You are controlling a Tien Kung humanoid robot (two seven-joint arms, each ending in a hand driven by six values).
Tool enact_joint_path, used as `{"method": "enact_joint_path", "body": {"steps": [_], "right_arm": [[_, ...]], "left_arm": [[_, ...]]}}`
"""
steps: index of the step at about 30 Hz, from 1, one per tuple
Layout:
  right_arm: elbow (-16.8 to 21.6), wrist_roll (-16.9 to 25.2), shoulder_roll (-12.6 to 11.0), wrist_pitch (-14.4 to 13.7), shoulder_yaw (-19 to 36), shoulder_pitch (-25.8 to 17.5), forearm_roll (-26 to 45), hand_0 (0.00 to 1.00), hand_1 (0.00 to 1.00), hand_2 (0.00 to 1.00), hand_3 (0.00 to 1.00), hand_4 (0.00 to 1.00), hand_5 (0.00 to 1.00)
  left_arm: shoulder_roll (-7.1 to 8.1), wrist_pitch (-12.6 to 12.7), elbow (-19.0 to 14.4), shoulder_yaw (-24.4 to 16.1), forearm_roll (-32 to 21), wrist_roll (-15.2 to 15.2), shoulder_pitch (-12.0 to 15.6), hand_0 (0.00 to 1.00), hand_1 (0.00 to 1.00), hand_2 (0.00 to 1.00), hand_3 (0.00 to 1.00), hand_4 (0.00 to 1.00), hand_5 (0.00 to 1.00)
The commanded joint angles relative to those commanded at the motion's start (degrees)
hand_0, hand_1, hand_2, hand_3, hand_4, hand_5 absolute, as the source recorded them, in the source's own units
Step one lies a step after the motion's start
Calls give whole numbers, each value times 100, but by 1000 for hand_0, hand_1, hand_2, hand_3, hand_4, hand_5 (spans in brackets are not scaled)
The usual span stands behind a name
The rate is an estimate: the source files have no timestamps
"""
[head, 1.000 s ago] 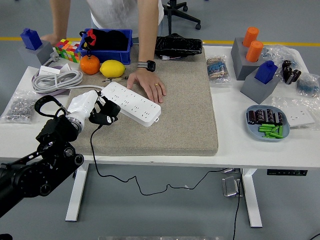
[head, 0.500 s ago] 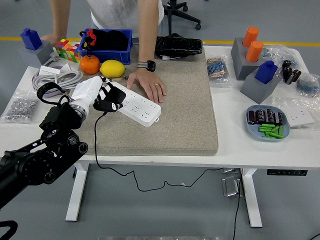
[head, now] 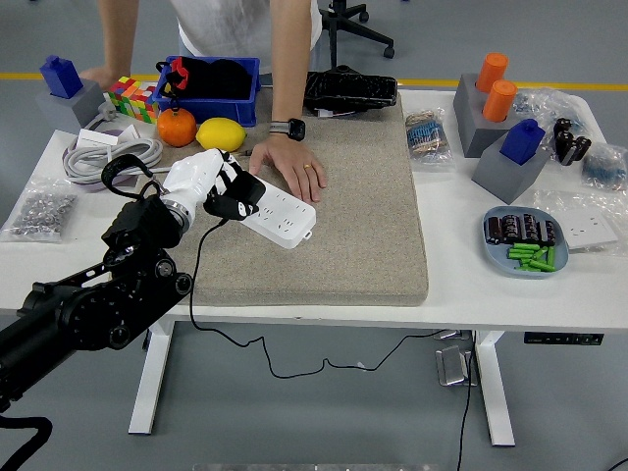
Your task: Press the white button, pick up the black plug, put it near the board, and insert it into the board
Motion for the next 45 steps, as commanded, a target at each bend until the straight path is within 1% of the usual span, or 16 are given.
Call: {"method": "enact_joint_path", "body": {"steps": [5, 10, 23, 39, 45], "right_arm": [[14, 1, 4, 2, -19, 4, 19, 668, 585, 578, 566, 621, 298], [20, 0, 5, 2, -43, 15, 33, 668, 585, 577, 565, 620, 297], [19, -2, 12, 0, -41, 8, 39, 667, 585, 578, 564, 620, 295], [24, 3, 6, -1, -74, 20, 54, 667, 584, 576, 565, 615, 285], [21, 4, -3, -3, -78, 15, 52, 667, 584, 576, 565, 615, 283]], "left_arm": [[-107, 54, 294, 213, -41, -56, -100, 323, 295, 298, 548, 685, 2], [-177, 80, 493, 301, 39, -48, -184, 322, 294, 298, 548, 687, 2], [-223, 123, 854, 346, 53, -48, -266, 320, 292, 297, 548, 691, 2], [-254, 179, 997, 303, 141, -19, -291, 310, 289, 295, 547, 693, 2], [-244, 132, 981, 335, 121, 3, -286, 308, 287, 295, 547, 694, 2]]}}
